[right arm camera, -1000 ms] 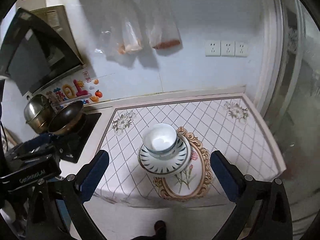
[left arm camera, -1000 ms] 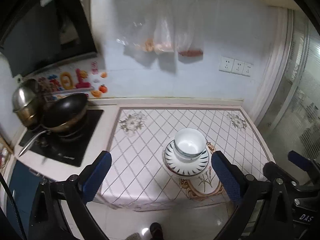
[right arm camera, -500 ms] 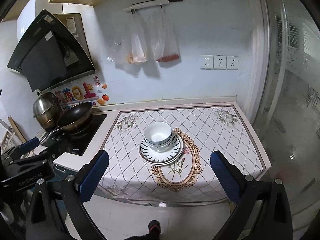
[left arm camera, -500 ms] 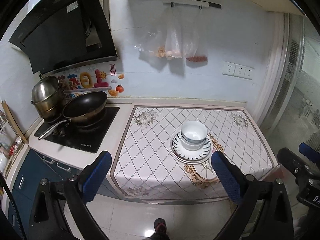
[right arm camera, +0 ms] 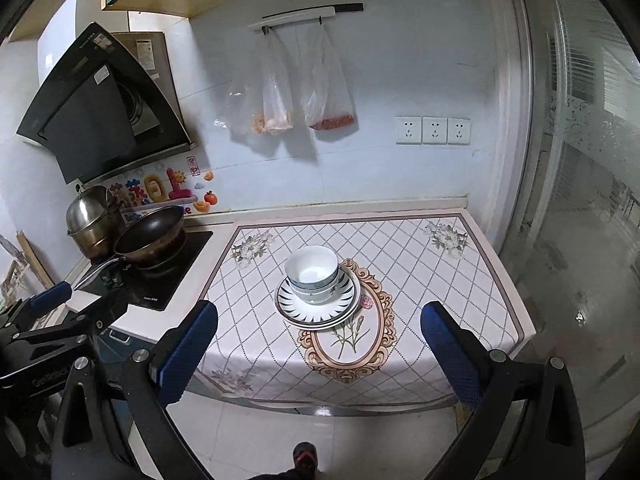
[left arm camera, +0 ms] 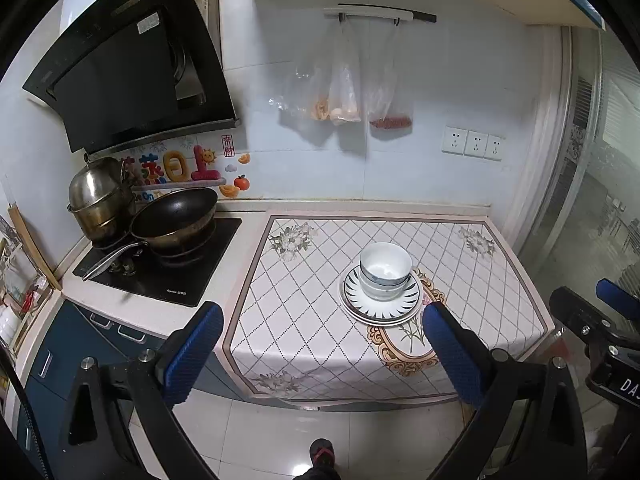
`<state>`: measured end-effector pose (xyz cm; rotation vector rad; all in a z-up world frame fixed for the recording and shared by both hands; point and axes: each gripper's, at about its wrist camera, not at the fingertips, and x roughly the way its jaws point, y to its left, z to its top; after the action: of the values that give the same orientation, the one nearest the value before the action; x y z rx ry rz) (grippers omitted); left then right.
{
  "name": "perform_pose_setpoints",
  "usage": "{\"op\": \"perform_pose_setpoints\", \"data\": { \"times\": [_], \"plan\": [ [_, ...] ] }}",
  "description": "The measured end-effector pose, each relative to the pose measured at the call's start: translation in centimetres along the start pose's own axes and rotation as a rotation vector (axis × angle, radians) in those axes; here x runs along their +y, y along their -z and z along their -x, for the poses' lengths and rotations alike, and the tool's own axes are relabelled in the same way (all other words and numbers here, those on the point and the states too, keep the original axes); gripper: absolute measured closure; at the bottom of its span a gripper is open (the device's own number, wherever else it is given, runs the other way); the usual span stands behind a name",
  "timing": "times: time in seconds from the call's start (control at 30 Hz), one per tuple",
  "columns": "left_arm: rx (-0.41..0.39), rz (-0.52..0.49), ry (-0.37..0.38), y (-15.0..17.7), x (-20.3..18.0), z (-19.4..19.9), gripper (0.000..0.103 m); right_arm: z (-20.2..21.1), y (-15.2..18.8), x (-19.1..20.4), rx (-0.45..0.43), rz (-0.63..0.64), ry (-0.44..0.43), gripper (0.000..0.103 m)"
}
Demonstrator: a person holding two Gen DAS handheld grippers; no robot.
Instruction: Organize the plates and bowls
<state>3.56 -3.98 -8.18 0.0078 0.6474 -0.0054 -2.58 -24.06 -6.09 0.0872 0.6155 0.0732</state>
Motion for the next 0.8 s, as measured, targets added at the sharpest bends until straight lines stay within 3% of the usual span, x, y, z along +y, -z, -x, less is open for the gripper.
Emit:
{"op": "perform_pose_setpoints", "data": {
  "times": [0.8],
  "plan": [
    [-0.013,0.002,0.012,-0.25,0.03,0.01,0.001,-0.76,-0.2,0.12,0.004,0.016,0.005,0.0]
  ]
}}
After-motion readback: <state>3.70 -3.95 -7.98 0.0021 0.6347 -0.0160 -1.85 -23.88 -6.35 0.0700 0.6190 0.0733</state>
